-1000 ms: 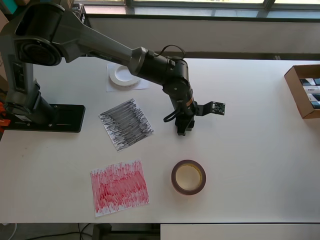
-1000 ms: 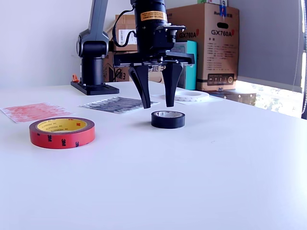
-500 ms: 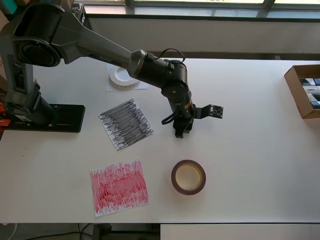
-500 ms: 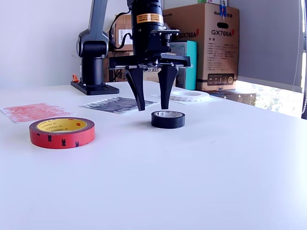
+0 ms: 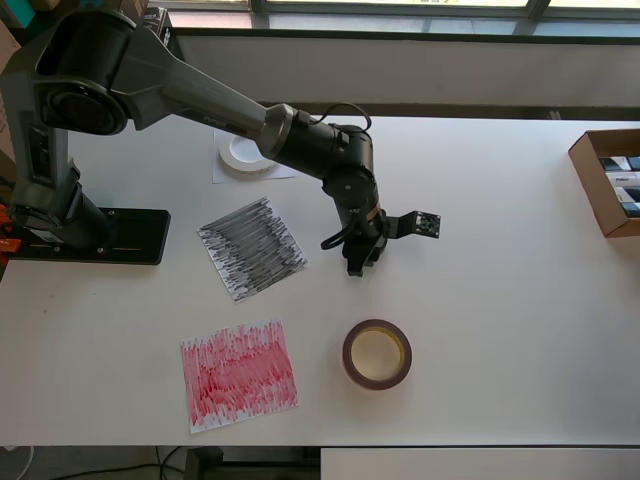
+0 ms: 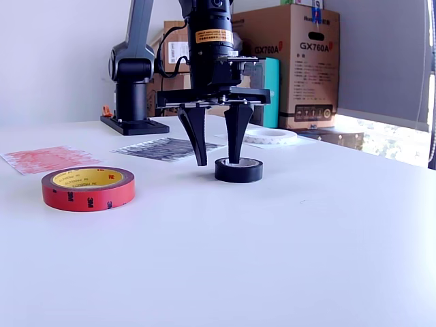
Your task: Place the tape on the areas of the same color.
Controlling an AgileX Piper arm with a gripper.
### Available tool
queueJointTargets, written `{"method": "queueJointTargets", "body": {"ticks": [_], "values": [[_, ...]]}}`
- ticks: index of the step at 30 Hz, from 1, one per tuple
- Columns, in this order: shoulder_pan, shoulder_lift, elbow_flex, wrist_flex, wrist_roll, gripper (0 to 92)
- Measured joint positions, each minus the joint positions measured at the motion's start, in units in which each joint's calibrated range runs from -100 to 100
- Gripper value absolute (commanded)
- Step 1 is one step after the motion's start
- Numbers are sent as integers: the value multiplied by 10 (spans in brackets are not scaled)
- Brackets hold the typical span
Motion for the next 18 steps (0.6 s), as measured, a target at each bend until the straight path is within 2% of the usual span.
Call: {"method": "queueJointTargets", "body": {"ticks": [18], "values": [[-6,13,0,0,8,512]]}}
